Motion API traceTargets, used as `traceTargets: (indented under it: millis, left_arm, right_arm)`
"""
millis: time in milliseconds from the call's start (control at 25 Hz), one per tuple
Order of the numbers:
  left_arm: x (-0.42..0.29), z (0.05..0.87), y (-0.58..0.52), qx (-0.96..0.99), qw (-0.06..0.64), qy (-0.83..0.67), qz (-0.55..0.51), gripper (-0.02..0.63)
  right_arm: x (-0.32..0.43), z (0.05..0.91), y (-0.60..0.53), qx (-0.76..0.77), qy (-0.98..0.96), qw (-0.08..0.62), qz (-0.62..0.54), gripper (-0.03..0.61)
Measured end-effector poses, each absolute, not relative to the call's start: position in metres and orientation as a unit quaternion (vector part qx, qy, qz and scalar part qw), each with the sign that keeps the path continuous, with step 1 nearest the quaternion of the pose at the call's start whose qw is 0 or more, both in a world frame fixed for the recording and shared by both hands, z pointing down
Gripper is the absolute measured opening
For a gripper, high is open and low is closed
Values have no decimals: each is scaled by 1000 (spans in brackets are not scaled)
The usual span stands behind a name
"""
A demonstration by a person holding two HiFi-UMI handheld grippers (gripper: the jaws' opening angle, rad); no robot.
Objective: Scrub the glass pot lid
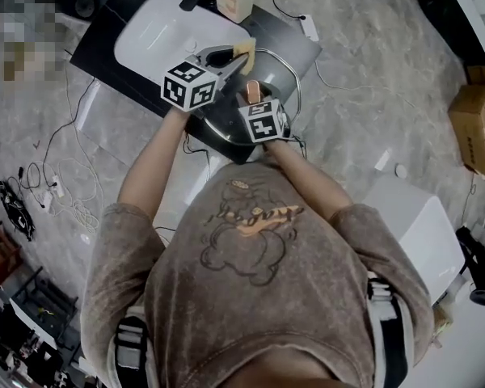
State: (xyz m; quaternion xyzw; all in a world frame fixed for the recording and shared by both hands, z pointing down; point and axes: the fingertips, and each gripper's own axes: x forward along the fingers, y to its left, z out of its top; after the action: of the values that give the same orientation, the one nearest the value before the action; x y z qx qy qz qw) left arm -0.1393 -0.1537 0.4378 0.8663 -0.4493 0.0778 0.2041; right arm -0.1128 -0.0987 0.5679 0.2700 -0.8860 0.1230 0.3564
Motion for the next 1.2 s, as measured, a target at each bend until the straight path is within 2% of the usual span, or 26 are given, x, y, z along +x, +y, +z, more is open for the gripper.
traceTargets:
  millis: [440,680,880,1080,1200]
  left_arm:
    - [-41,491,-198,931,272,-191,151,67]
    - [-10,516,-191,926,311,-105,187,67]
    - [-8,538,-189,917,302,-97,243,67]
    - [-19,561,-184,906,232,-93,342,66]
    - [-19,565,-181,905,204,-92,362,66]
  right_arm:
    - [-111,568,-102,266,-888,355,123,241]
    - [-109,567,-104,267,-888,354,125,241]
    - [-108,567,-104,265,-887,355,127,241]
    - [-106,566,-105,266,-888,353,126,241]
    - [-105,565,-104,267,-889,351,125,241]
